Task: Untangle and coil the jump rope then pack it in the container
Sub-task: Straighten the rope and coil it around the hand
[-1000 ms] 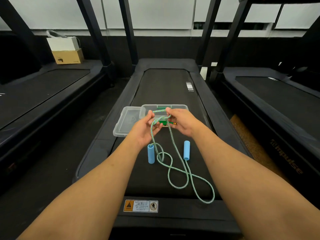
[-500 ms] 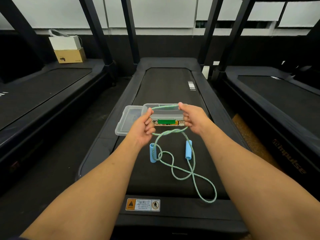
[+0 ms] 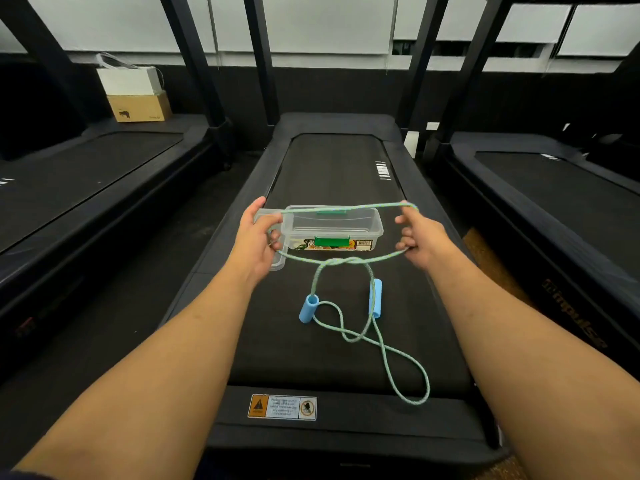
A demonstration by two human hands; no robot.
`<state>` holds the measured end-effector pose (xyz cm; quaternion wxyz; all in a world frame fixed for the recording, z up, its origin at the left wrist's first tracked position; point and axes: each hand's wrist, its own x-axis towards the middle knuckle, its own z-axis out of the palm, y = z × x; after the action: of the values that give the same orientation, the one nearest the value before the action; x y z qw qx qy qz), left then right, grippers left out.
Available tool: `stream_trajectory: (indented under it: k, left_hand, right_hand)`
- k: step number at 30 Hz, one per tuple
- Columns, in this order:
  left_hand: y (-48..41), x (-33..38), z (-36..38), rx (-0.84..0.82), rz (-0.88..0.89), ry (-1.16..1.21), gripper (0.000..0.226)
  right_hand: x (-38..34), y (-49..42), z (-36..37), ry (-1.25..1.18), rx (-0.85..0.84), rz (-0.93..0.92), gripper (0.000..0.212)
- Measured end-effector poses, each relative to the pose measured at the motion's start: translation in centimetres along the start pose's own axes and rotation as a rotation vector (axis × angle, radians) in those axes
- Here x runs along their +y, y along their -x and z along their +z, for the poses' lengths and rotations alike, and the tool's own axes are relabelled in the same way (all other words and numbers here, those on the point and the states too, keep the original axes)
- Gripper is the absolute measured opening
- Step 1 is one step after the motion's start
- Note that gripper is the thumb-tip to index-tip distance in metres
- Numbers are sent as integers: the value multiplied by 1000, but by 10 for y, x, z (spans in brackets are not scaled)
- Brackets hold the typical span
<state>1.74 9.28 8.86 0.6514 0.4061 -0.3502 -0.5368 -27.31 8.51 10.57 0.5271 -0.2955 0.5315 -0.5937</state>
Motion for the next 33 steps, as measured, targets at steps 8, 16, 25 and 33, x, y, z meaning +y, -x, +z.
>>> stream_trajectory:
  k: [8,16,25,33]
  left_hand:
    - [-12,-4,-15,210,3,-165,11]
    - [3,8,-3,50,-95,-223,57]
    - [17,2,11,-155,74,-734,19]
    - [22,2,19,-146,94,-616,21]
  right_hand:
    - [-5,6,-6,170,211,31,52]
    - [-11,8,-1,301,95,-11,57]
    - [32,12,23,1545,-272,-219,15]
    - [63,37,66,1519,-416,-712,39]
